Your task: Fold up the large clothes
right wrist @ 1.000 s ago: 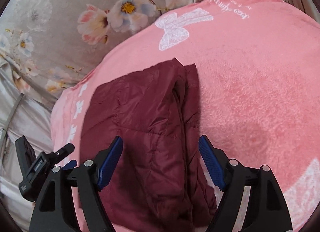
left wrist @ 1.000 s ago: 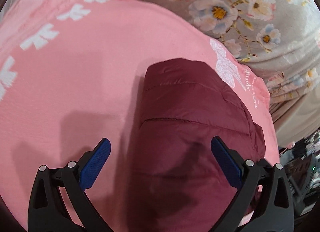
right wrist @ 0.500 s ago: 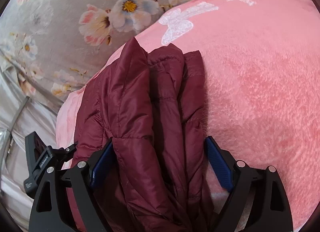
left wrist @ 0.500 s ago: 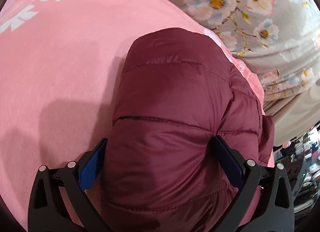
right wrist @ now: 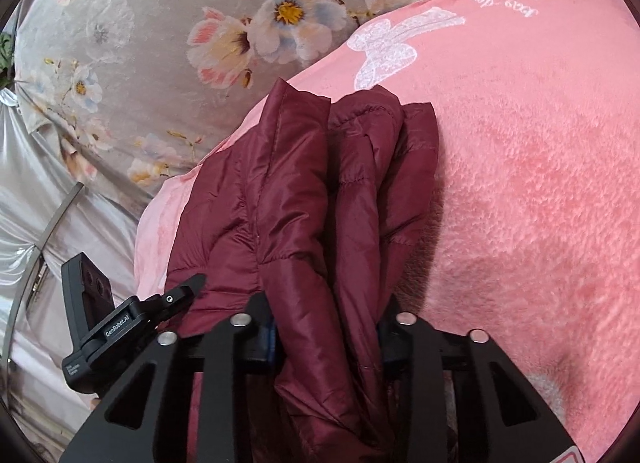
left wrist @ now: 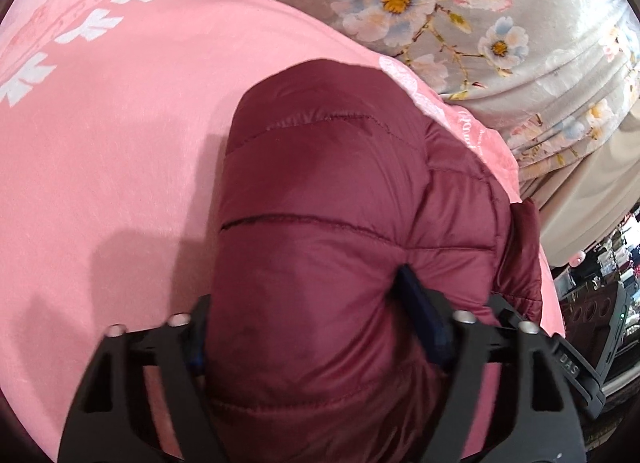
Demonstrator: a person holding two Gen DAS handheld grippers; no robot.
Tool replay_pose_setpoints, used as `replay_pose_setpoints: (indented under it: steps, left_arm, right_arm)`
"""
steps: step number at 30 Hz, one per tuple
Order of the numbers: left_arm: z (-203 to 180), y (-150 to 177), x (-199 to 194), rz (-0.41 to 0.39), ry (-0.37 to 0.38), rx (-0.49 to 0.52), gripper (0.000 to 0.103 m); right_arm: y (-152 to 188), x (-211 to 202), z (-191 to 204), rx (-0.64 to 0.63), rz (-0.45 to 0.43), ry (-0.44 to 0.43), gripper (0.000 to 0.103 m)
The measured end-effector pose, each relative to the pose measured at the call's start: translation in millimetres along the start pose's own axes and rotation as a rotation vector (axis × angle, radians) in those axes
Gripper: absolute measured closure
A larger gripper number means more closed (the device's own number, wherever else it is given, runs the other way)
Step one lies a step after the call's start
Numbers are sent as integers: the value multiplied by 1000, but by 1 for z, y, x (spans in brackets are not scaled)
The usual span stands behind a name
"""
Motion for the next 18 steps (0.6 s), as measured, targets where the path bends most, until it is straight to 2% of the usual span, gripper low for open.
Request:
replay_pose_setpoints:
  steps: [1, 3, 6, 8, 13, 18]
  left_arm:
    - [-2, -2, -5, -3, 3, 13, 45]
    - [-10, -5, -18, -17, -2, 64, 58]
    - [-27, -10, -43, -51, -38, 157, 65]
    - [-37, -14, -62, -82, -53, 204, 66]
    - [-59, -33, -123, -216, -95, 299, 66]
    - [-74, -56, -182, -368, -159, 369, 66]
  right_arm:
    - [-1, -2, 4, -7, 1, 9, 79]
    - [-4, -9, 18, -48, 0, 49, 81]
    - [-9, -21, 46, -156, -4, 137, 82]
    - [-15, -32, 68, -235, -19, 197, 82]
    - [-28, -57, 118, -396, -79, 277, 82]
    - [-45, -71, 164, -489, -150, 277, 82]
Point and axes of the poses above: each gripper's, at about its wrist camera, not at the fingertips, and x roughly the way its jaws point, z to its left, y to its underside, the point moved 8 cm from there along x, roughly the way its jaws point, and after that the axes turned 9 degrees about -y, right-handed, at the moved point
